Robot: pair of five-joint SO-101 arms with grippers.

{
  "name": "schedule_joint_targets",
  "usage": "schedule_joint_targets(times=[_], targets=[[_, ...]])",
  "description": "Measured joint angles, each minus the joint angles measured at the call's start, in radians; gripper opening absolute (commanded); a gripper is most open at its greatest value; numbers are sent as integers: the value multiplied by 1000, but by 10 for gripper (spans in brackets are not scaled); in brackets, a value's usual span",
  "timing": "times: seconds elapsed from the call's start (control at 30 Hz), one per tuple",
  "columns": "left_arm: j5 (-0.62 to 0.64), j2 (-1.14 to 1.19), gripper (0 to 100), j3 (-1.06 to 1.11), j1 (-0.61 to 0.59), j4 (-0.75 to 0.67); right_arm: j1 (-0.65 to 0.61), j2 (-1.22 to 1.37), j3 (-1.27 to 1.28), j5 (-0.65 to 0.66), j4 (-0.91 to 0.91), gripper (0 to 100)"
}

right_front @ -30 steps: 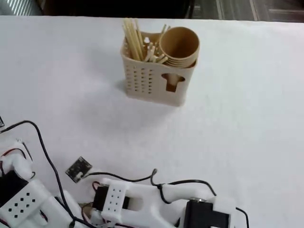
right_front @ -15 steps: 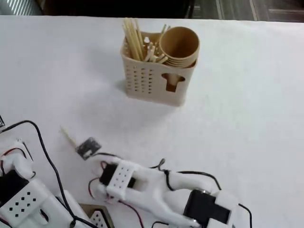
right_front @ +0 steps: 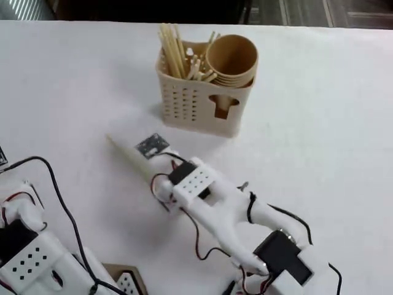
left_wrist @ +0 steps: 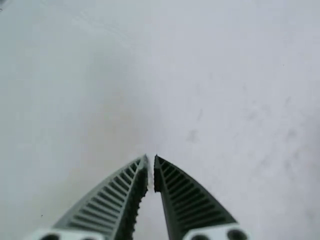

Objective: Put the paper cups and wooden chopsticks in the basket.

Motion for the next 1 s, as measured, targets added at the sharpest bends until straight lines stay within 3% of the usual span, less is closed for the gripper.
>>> schedule_joint_targets(times=[0.2, 0.4, 0.6, 0.77, 1.0], targets=[[0, 0, 50, 43, 0, -63, 21, 0, -11, 114, 21, 150], [0, 0, 50, 43, 0, -64, 28, 0, -180, 120, 92, 152], [0, 0, 50, 72, 0, -66, 8, 9, -344, 132, 23, 152], [0, 0, 50, 86, 0, -69, -66, 166, -436, 176, -87, 152], [0, 0, 50, 123, 0, -110, -69, 416, -635, 178, -104, 152]])
